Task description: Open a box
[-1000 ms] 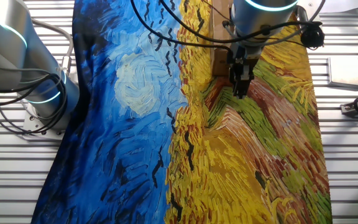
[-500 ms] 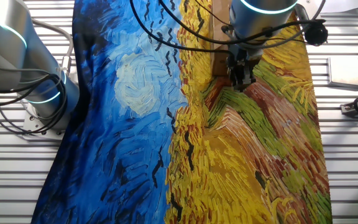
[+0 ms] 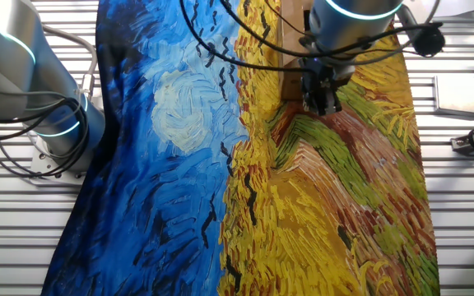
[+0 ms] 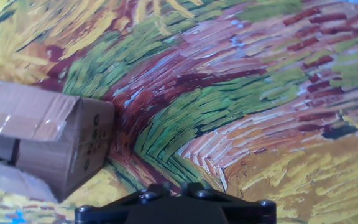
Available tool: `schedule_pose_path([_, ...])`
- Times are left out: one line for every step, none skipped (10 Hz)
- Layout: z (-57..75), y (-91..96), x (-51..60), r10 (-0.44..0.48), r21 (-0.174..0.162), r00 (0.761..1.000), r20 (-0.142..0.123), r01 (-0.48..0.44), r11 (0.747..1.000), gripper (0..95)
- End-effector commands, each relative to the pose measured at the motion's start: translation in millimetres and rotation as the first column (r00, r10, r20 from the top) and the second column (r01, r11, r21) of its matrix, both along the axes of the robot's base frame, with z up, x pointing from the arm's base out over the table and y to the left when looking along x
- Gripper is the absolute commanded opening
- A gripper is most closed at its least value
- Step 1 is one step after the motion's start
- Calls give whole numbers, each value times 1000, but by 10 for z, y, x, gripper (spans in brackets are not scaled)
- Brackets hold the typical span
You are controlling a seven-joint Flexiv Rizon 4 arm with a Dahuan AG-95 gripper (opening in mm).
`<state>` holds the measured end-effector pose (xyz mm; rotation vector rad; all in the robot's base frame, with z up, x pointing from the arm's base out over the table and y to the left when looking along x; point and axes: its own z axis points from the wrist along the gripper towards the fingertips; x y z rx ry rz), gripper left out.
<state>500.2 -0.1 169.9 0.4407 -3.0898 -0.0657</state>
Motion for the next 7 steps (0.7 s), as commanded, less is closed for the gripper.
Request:
schedule_pose_path([1,1,-2,74,27,997,-34,-73,997,0])
schedule_pose_path([1,1,-2,95,36,995,-39,-93,995,0])
schedule_pose_path([1,1,-2,120,47,991,-50,-118,992,0])
schedule_pose_path([1,1,-2,115,44,992,-52,-113,993,0])
schedule_pose_path([6,36,17,114,46,992,-52,-112,993,0])
schedule_pose_path([24,121,57,110,49,993,-52,-107,993,0])
schedule_pose_path([64,254,108,93,52,994,-56,-90,995,0])
